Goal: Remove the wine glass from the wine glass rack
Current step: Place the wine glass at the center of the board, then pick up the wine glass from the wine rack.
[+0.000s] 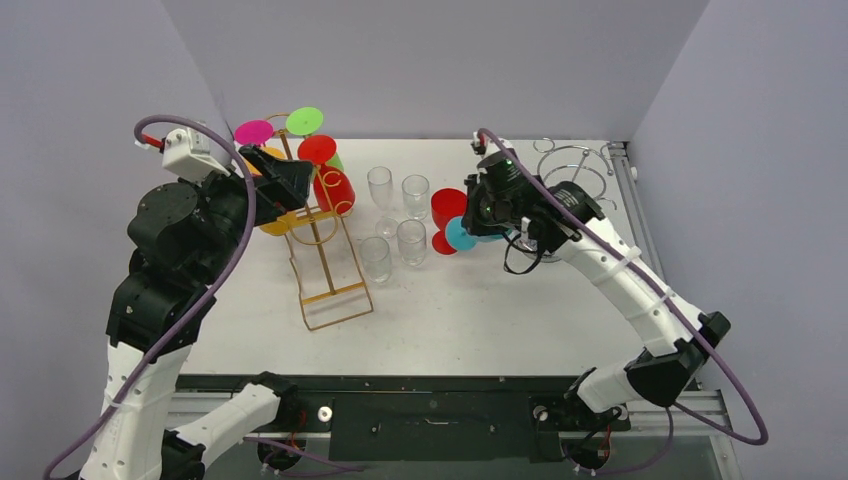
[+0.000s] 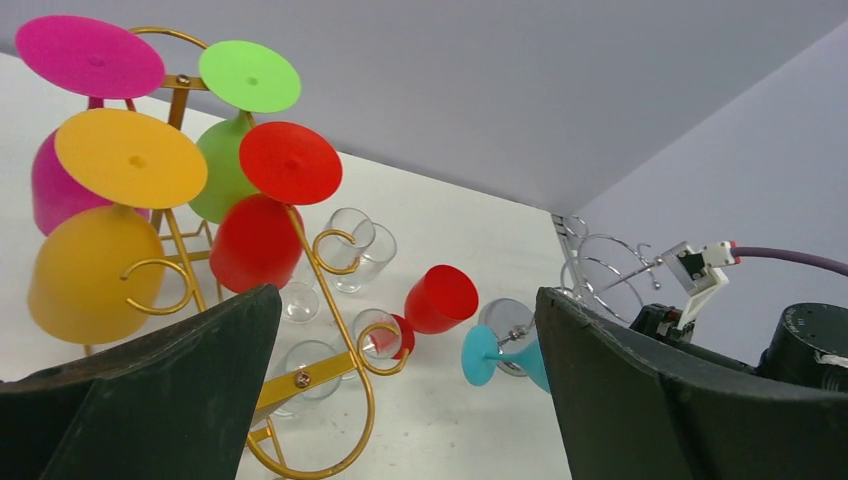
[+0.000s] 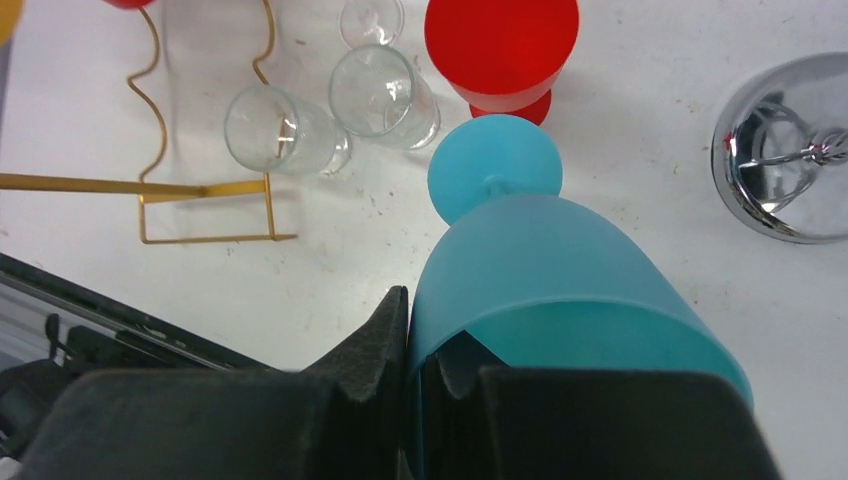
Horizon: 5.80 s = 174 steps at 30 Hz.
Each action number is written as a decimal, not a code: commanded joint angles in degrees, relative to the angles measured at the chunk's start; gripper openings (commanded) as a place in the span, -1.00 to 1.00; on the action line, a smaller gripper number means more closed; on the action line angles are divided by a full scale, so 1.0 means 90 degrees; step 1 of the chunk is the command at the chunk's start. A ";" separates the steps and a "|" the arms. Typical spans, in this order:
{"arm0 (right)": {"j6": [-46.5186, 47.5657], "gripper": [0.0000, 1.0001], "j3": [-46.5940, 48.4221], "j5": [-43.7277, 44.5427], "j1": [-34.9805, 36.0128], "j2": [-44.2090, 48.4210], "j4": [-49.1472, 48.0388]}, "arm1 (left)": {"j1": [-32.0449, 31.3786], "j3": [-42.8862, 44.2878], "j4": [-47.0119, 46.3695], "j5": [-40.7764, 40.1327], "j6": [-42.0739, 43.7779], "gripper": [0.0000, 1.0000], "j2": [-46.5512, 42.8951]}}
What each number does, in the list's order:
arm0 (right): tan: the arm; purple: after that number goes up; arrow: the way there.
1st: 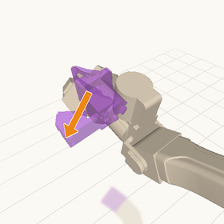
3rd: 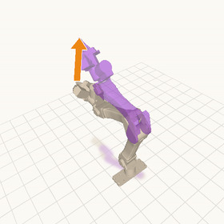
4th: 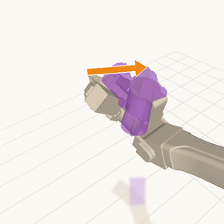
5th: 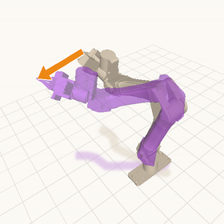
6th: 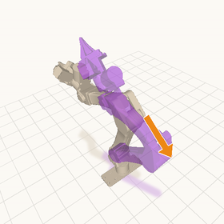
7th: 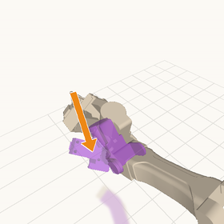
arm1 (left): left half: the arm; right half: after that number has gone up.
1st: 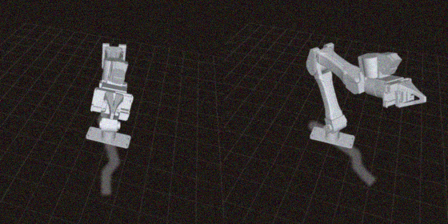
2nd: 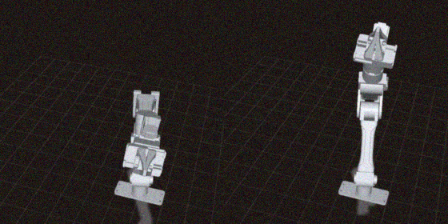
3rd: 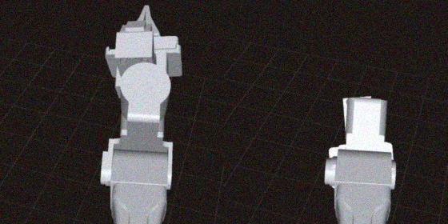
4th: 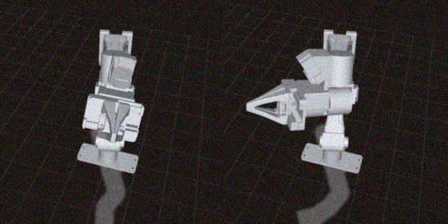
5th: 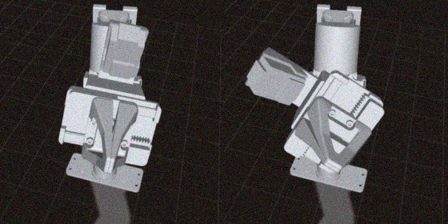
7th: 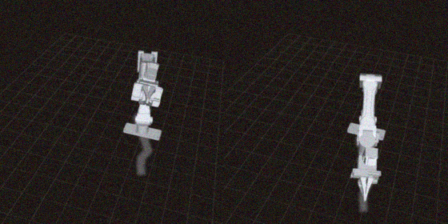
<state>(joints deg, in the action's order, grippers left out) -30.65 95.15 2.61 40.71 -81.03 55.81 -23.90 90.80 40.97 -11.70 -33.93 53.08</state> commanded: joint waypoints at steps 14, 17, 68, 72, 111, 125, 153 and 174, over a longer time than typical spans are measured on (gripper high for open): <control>0.0451 -1.00 -0.0007 0.0033 0.0274 -0.1656 -0.0010 | 0.0029 0.0403 0.0242 -0.0810 0.0577 0.93 -0.0123; 0.0478 -1.00 -0.0055 0.0032 0.0277 -0.1789 -0.0039 | 0.0029 0.0369 0.0219 -0.0852 0.0595 0.92 -0.0151; 0.0697 0.15 0.0722 0.0373 0.0419 -0.0856 0.0631 | 0.2242 0.1578 0.0810 0.0259 0.0567 0.93 0.1329; 0.0687 0.35 0.0977 0.0155 0.0324 -0.0680 0.0615 | 0.3179 0.1435 0.0578 0.1194 0.0214 0.97 0.1414; 0.0286 0.39 0.0545 -0.1730 -0.1075 0.0078 -0.0624 | 0.5582 -0.1868 -0.2628 0.5547 -0.2736 -0.30 0.1736; 0.0253 0.35 0.0502 -0.1711 -0.1124 0.0129 -0.0637 | 0.5532 -0.2040 -0.2718 0.5578 -0.2809 -0.54 0.1723; 0.0222 0.32 0.0502 -0.1725 -0.1174 0.0158 -0.0616 | 0.5447 -0.1623 -0.2584 0.5492 -0.2881 -0.92 0.1575; 0.0233 0.32 0.0511 -0.1682 -0.1174 0.0181 -0.0570 | 0.5544 -0.1338 -0.2319 0.5411 -0.2902 -1.00 0.1454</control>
<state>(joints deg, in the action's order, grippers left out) -28.18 99.48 -12.51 30.65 -81.71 52.31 25.30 76.38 20.67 37.60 -59.92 68.18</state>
